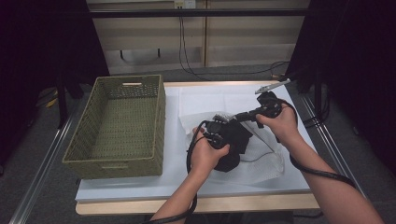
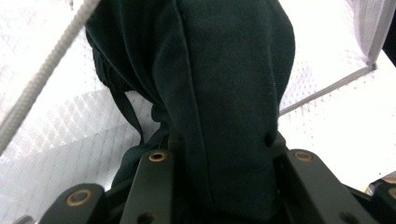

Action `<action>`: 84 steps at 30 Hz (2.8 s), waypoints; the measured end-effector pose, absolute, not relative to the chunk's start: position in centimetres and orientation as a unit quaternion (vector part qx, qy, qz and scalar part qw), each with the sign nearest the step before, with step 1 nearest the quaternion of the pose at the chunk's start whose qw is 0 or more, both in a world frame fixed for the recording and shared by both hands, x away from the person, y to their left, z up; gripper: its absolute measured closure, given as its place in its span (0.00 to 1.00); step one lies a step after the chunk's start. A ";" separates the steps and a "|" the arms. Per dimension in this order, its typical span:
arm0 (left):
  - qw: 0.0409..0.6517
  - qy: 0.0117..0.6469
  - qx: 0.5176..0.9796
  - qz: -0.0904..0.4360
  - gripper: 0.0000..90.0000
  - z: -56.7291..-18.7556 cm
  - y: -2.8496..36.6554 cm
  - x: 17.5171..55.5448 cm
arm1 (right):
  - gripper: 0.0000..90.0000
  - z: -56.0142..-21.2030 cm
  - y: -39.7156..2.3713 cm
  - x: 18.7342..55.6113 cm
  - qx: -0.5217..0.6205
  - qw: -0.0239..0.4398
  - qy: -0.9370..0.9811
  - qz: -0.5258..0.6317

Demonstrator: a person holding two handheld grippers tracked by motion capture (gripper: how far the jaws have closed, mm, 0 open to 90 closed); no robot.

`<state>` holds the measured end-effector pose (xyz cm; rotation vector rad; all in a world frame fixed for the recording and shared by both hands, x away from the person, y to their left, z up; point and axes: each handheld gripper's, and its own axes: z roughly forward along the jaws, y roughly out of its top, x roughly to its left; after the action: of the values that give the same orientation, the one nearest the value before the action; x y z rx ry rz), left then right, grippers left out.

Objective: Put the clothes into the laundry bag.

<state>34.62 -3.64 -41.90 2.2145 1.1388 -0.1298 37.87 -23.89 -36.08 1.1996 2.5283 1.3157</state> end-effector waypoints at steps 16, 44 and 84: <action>0.335 0.444 0.830 -0.046 0.75 -41.4 -4.9 35.0 | 1.00 -35.6 -24.6 37.8 0.390 0.031 0.816 0.426; 0.355 0.451 0.819 -0.025 0.74 -41.5 -5.0 35.7 | 1.00 -35.4 -24.6 38.0 0.387 0.024 0.815 0.431; 0.319 0.422 0.848 -0.010 0.12 -43.8 -3.9 35.8 | 1.00 -36.4 -24.7 38.1 0.387 0.022 0.822 0.418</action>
<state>35.77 -3.91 -43.82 2.2309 1.1102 -0.0271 38.11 -24.71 -36.41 1.1990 2.5458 1.2954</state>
